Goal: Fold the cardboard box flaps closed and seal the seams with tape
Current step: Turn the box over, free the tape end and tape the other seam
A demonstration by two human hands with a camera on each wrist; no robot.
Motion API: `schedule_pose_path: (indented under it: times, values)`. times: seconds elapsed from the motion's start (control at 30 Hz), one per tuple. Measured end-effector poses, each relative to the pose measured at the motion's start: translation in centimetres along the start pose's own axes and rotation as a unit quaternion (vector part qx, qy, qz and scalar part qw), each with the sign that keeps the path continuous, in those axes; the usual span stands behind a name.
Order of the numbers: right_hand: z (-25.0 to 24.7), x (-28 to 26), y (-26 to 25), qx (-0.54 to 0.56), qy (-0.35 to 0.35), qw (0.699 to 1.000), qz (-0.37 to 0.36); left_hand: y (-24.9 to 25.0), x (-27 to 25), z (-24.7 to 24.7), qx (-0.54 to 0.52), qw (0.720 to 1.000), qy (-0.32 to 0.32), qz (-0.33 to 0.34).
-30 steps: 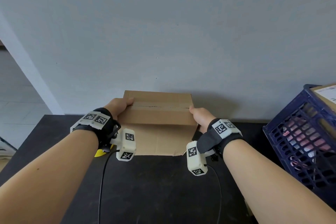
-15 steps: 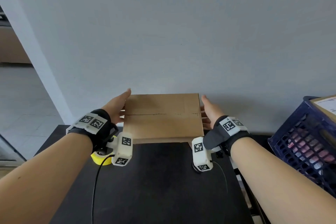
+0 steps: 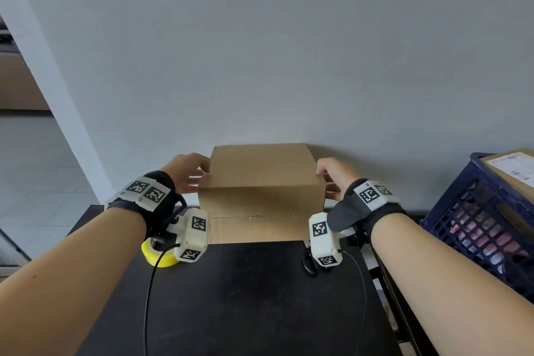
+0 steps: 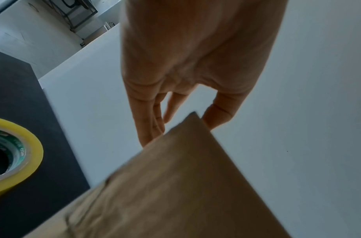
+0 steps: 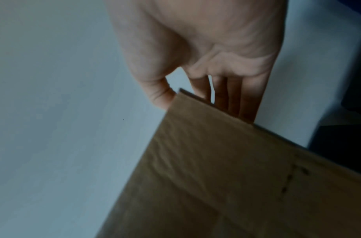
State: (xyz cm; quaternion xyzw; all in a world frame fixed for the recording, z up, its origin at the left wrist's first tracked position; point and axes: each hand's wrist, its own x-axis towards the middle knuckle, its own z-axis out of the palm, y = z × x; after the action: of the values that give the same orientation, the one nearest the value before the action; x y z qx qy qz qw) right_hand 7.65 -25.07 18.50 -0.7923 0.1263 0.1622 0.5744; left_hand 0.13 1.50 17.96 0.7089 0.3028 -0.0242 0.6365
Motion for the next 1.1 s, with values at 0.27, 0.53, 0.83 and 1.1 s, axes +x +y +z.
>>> schedule_pose_path:
  times: [0.27, 0.53, 0.83, 1.1]
  values:
    - [-0.4, 0.3, 1.1, -0.054, 0.023, 0.998, 0.022, -0.4, 0.9, 1.0, 0.057, 0.998, -0.040, -0.011]
    - [-0.2, 0.2, 1.7, -0.065, 0.020, 0.998, 0.020, -0.8, 1.2, 1.0, 0.060, 0.997, -0.052, -0.006]
    - [-0.2, -0.5, 1.8, -0.011, 0.018, 1.000, -0.013, -1.2, 1.5, 0.6, 0.064, 0.998, -0.025, -0.007]
    - [0.3, 0.0, 1.5, -0.155, -0.023, 0.984, -0.080, -0.5, 1.7, 0.2, -0.021, 0.999, -0.013, 0.033]
